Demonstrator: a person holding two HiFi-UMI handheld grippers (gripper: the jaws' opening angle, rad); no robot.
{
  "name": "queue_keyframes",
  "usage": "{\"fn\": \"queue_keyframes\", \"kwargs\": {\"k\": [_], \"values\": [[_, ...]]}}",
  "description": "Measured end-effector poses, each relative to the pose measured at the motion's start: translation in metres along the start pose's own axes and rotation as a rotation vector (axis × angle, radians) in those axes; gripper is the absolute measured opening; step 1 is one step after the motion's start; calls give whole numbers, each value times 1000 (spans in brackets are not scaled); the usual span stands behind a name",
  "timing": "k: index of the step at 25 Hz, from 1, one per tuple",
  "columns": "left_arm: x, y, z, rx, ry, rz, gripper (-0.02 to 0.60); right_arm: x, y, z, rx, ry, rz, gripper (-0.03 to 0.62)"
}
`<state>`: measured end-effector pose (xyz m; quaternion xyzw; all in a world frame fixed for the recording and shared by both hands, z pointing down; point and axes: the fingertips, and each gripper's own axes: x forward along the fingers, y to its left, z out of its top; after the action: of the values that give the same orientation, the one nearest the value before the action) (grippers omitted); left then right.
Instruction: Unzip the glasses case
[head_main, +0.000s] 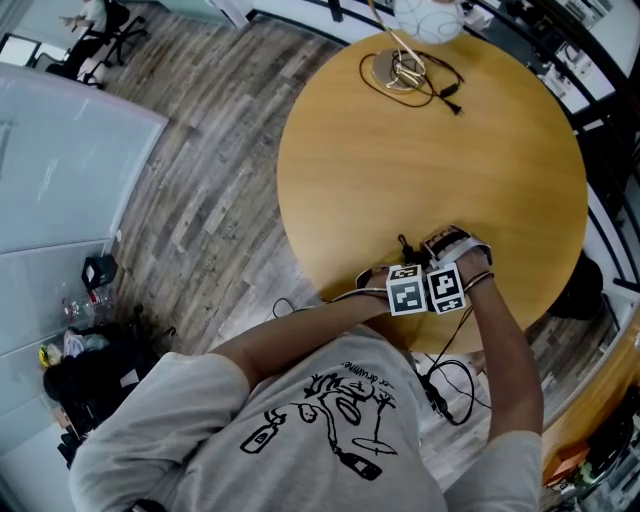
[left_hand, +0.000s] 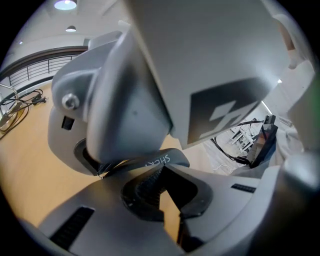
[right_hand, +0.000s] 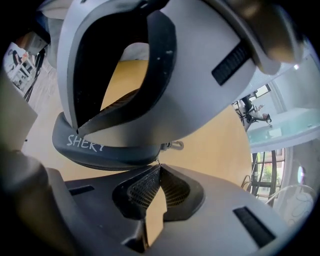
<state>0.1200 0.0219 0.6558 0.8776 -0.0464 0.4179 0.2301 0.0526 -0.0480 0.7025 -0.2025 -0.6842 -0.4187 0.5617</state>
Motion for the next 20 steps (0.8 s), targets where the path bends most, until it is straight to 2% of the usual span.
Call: {"fn": "queue_keyframes", "kwargs": {"k": [14,17,20], "values": [[0,-2,2,4,-4,4,6,-3,-5,8,-110,-31,-61,21],[0,-2,1,8,0,7,6,-3,-7,8,-86,-34,-87,22],[0,-2,0,15,6,8,6,-3,-6,3,-8,-24,-99,25]]}}
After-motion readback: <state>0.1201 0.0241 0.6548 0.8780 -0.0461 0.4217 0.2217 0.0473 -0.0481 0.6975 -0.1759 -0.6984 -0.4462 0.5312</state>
